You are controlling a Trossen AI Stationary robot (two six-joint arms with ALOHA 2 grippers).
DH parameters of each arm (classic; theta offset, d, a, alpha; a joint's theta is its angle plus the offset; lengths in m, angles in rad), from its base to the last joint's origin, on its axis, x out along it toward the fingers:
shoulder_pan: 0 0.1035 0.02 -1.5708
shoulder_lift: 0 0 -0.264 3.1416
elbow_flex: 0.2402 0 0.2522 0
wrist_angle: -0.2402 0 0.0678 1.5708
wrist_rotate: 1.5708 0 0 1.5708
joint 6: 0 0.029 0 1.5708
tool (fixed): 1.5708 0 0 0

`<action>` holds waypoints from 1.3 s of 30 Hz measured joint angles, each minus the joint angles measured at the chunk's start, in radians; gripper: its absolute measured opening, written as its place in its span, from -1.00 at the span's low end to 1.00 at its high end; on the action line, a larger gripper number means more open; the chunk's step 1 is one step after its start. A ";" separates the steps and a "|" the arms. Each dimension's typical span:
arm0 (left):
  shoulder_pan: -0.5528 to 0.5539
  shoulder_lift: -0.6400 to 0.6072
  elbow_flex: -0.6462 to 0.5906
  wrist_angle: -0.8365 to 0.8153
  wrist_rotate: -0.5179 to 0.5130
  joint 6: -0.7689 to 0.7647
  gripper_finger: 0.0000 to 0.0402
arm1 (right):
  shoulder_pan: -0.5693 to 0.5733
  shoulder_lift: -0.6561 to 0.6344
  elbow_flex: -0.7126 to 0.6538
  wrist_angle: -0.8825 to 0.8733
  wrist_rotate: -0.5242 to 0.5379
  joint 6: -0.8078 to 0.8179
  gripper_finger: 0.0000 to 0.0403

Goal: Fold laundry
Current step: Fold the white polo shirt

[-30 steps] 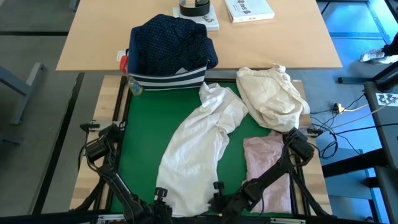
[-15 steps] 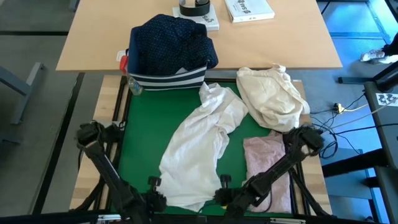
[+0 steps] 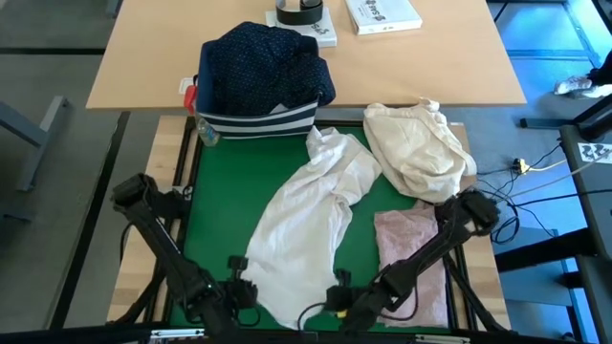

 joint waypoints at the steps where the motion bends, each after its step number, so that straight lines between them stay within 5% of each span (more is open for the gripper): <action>1: -0.003 0.000 -0.011 0.007 0.011 -0.004 -1.00 | 0.000 0.022 0.000 0.077 -0.012 0.000 -0.97; 5: -0.019 0.000 -0.050 0.015 0.039 -0.038 -1.00 | -0.004 0.106 0.002 0.295 -0.017 -0.003 -0.97; 12: -0.034 0.000 -0.166 0.041 0.070 -0.093 -1.00 | -0.041 0.202 0.002 0.435 0.014 -0.003 -0.95; 18: -0.033 0.000 -0.289 0.097 0.183 -0.094 -1.00 | -0.095 0.245 0.044 0.495 -0.096 0.003 -0.63; 28: -0.055 0.000 -0.338 0.230 0.190 0.008 -1.00 | -0.119 0.319 0.421 0.102 -0.101 -0.117 0.10; 35: -0.054 0.000 -0.339 0.235 0.159 0.090 -0.97 | -0.117 0.542 0.898 -0.394 -0.051 -0.055 0.13; 39: -0.053 0.000 -0.339 0.234 0.107 0.107 -0.96 | -0.118 0.648 1.065 -0.476 -0.084 -0.011 0.09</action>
